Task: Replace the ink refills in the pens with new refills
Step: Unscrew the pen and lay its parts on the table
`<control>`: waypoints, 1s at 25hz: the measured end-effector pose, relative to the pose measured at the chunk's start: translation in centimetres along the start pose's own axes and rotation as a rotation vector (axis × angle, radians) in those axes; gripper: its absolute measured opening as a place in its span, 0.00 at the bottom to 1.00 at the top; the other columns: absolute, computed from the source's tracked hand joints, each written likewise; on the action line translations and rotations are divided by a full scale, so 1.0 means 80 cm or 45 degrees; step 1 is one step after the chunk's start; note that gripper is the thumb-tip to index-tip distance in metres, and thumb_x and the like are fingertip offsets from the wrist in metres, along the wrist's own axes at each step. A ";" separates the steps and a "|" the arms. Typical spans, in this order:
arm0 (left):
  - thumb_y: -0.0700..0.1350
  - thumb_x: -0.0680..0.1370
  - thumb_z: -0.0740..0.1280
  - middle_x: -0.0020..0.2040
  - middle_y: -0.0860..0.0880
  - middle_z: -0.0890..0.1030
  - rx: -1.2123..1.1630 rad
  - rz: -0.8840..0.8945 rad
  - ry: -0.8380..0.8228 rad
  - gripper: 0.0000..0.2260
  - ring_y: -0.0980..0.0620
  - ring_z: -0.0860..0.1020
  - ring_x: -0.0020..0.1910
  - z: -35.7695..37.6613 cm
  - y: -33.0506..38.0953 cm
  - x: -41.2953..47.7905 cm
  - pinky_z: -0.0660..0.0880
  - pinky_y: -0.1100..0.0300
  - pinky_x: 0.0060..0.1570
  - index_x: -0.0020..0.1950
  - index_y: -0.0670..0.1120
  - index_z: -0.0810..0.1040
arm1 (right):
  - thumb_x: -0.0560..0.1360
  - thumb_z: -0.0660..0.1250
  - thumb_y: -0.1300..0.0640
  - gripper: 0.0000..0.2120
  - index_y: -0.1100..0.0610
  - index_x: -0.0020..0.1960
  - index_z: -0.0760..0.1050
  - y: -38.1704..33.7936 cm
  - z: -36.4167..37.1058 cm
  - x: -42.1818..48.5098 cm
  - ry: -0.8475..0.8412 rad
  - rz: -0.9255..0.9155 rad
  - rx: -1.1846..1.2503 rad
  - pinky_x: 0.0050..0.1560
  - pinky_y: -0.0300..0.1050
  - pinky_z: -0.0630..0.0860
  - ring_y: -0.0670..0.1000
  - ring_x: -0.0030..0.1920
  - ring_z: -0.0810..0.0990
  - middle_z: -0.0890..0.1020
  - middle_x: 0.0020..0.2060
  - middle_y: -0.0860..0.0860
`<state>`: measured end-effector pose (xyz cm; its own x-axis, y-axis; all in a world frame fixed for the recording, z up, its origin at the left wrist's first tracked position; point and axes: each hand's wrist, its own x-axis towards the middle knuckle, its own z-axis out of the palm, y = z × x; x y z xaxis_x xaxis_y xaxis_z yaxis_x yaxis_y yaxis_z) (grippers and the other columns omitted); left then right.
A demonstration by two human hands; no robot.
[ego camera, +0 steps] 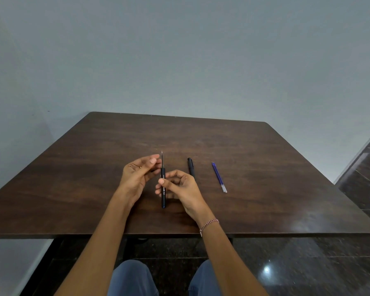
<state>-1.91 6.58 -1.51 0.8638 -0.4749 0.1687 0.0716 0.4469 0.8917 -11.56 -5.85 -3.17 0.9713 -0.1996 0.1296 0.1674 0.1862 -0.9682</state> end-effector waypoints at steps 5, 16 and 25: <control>0.40 0.67 0.70 0.40 0.50 0.86 0.031 -0.077 -0.026 0.07 0.57 0.83 0.40 -0.002 0.000 0.000 0.78 0.67 0.37 0.41 0.47 0.86 | 0.72 0.73 0.60 0.07 0.57 0.48 0.78 0.000 0.001 0.000 -0.025 0.018 -0.027 0.42 0.45 0.82 0.52 0.39 0.85 0.85 0.40 0.56; 0.39 0.68 0.70 0.36 0.51 0.84 0.053 -0.010 0.002 0.07 0.57 0.82 0.36 -0.004 0.004 -0.003 0.78 0.66 0.35 0.38 0.50 0.86 | 0.73 0.72 0.61 0.08 0.59 0.50 0.76 -0.001 0.001 0.000 -0.112 0.055 -0.083 0.41 0.41 0.81 0.50 0.36 0.84 0.85 0.37 0.53; 0.36 0.75 0.67 0.35 0.51 0.84 -0.216 0.023 0.245 0.08 0.56 0.83 0.36 -0.015 0.014 0.000 0.78 0.68 0.34 0.43 0.47 0.83 | 0.72 0.73 0.60 0.07 0.57 0.48 0.78 -0.004 0.002 -0.002 -0.112 0.064 -0.146 0.39 0.38 0.80 0.48 0.35 0.84 0.85 0.36 0.52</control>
<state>-1.21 7.97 -1.04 0.9435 -0.3199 0.0862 0.1241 0.5826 0.8033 -11.77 -5.71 -2.81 0.9898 -0.1065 0.0941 0.1030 0.0816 -0.9913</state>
